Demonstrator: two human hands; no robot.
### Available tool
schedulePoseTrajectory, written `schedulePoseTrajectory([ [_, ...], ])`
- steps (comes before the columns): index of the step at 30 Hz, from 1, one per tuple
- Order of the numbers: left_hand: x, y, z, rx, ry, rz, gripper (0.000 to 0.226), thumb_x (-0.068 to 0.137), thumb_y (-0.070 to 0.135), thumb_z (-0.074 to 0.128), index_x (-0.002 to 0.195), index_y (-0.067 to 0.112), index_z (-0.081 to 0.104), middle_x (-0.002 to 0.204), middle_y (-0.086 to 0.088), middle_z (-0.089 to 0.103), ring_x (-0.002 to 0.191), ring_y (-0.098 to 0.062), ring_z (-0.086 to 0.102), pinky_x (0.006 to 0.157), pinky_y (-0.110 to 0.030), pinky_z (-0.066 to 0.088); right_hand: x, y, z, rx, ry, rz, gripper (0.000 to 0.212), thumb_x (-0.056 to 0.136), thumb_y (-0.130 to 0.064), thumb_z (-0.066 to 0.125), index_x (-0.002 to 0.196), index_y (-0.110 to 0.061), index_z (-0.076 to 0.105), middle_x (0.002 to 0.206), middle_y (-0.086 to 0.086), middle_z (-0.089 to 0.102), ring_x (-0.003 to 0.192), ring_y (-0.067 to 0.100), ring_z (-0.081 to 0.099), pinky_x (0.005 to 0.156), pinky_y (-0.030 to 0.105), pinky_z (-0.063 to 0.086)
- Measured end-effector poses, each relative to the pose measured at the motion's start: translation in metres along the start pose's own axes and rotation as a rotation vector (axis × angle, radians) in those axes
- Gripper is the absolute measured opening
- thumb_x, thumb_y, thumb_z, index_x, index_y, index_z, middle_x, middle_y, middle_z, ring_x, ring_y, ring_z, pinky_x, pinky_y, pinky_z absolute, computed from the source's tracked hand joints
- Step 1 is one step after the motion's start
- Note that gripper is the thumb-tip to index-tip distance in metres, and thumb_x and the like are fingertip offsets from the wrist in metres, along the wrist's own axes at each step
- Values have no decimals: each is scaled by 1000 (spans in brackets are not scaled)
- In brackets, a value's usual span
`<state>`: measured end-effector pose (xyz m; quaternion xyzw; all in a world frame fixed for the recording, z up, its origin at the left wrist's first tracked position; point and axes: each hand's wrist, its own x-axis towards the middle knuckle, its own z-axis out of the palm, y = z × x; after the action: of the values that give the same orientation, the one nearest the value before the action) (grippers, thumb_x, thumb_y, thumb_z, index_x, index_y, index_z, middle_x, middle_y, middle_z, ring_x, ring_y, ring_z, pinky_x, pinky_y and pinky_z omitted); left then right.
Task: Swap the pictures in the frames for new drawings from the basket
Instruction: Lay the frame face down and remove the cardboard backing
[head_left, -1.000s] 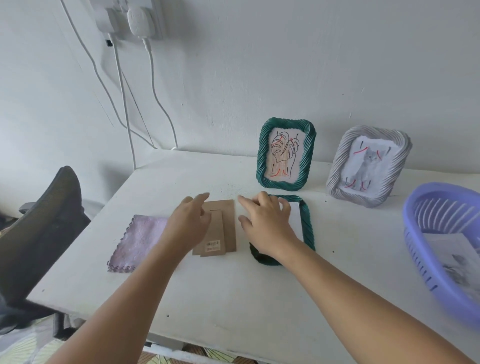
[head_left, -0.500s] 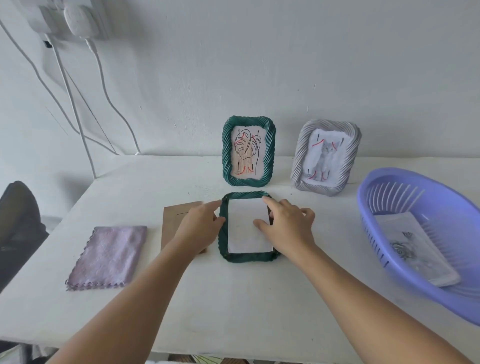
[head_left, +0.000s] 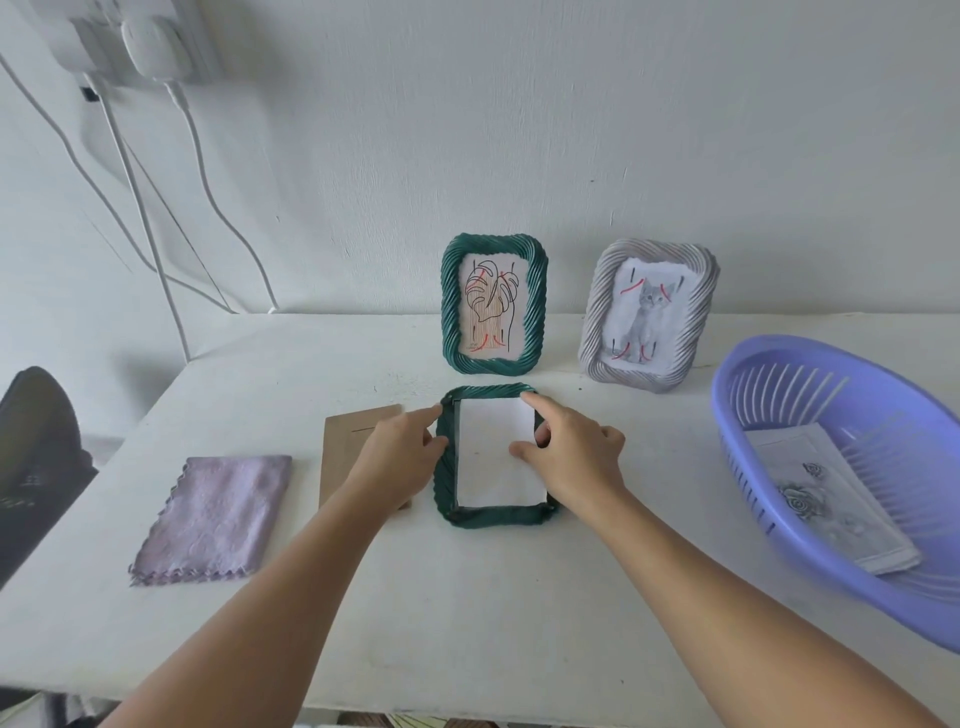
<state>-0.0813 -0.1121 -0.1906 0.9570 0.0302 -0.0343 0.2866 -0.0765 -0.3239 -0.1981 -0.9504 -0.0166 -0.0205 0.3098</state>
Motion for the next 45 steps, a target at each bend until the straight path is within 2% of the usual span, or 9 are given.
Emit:
schedulePoseTrajectory([
  [5,0,1,0,6,2,-2,49,101,24,55,150,27,48,87,-2,71,79,-20,63,57,-22,41,-1,4,4,-29,40,-27,51,89,-40,69,137,-46,53,82,-8,56,83,12,56,88,38,28],
  [12,-2,2,-1,-1,-15,-3,49,102,24,54,150,26,47,87,-3,71,78,-22,66,56,-22,42,2,12,10,-4,40,-64,30,92,-44,68,122,-43,70,79,-11,52,86,7,52,93,38,27],
  [22,0,-1,1,-10,-39,-10,50,102,24,54,151,26,47,82,-2,71,77,-20,67,58,-24,46,3,15,8,37,86,-148,28,94,-41,68,121,-43,70,78,-13,51,81,2,51,98,40,30],
  [25,-3,1,0,28,25,-1,54,103,32,51,155,30,38,102,-2,66,86,-20,64,73,-31,52,3,14,4,191,128,-148,29,91,-36,72,120,-41,72,75,-16,57,76,-2,55,97,40,43],
  [27,-7,6,0,16,107,13,58,104,42,46,158,35,26,116,-2,58,96,-20,59,81,-35,48,4,14,-2,352,109,-108,31,91,-34,73,122,-38,72,75,-16,61,76,-1,57,89,28,47],
  [31,-11,32,-2,-341,42,-35,71,101,56,47,160,42,10,99,5,64,87,-13,61,71,-27,50,5,14,-14,607,89,-77,32,91,-29,74,123,-32,72,70,-18,60,68,1,51,76,15,43],
  [35,-12,54,-4,-769,-84,-110,70,98,36,65,152,49,22,101,3,74,80,-8,66,60,-15,50,6,13,-21,675,109,-81,32,91,-28,75,123,-32,73,67,-19,54,68,3,47,76,19,43],
  [40,-5,56,5,-823,-91,-38,84,96,19,70,160,38,19,98,-1,79,97,-18,74,90,-39,59,0,13,-37,424,152,-158,40,92,-32,72,132,-32,66,83,-11,60,74,5,55,79,18,44],
  [45,-4,69,11,-708,-77,41,81,97,20,68,155,45,18,72,6,73,65,-4,65,62,-17,50,-6,23,-79,-62,315,-251,50,93,-34,70,142,-31,58,101,1,54,95,25,58,84,39,50],
])
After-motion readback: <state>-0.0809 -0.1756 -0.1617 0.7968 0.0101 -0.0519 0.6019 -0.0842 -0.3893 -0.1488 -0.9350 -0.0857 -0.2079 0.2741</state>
